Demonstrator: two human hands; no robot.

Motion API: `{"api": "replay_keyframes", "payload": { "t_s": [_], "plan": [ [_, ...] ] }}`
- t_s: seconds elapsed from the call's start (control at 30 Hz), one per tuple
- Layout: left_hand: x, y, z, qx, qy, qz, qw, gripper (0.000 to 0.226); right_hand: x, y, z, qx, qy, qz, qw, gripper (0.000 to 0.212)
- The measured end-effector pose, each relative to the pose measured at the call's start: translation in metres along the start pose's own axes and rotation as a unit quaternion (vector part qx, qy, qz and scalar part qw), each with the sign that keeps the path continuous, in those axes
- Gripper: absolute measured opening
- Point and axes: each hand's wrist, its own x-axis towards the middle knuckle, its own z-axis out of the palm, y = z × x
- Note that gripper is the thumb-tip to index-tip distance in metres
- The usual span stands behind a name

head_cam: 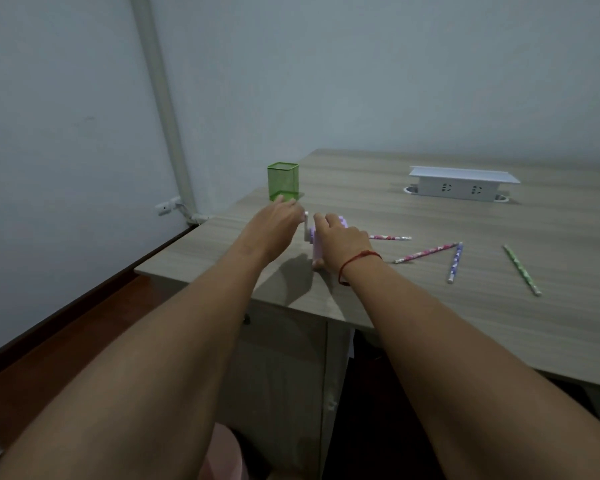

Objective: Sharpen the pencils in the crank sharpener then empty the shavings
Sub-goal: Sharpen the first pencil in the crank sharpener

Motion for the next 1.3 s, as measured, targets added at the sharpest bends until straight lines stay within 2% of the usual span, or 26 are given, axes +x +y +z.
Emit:
{"api": "replay_keyframes", "payload": {
  "t_s": [0.17, 0.5, 0.63, 0.8, 1.03, 1.13, 1.3],
  "plan": [
    [-0.031, 0.014, 0.005, -0.015, 0.002, 0.0, 1.0, 0.022, 0.006, -0.002, 0.004, 0.01, -0.005, 0.012, 1.0, 0.071],
    [-0.035, 0.019, 0.011, -0.009, -0.116, -0.034, 0.993, 0.021, 0.017, -0.001, 0.015, 0.031, 0.001, 0.025, 0.999, 0.072],
    [-0.038, 0.016, 0.021, -0.018, -0.135, -0.052, 0.989, 0.019, 0.02, 0.002, 0.019, 0.039, 0.011, 0.017, 0.999, 0.069],
    [-0.033, 0.018, 0.024, -0.04, -0.161, -0.067, 0.984, 0.02, 0.022, 0.007, 0.017, 0.032, -0.008, -0.005, 0.999, 0.082],
    [-0.016, 0.015, 0.038, -0.044, -0.207, -0.109, 0.971, 0.02, 0.021, 0.008, 0.017, 0.041, -0.01, -0.004, 0.999, 0.083],
    [-0.003, 0.01, 0.043, -0.027, -0.186, -0.114, 0.976, 0.02, 0.021, 0.009, 0.021, 0.044, 0.0, -0.006, 0.999, 0.082],
    [0.022, -0.01, 0.044, 0.026, -0.126, -0.067, 0.989, 0.02, 0.021, 0.012, 0.019, 0.044, -0.002, -0.002, 0.999, 0.082]
  ]
}}
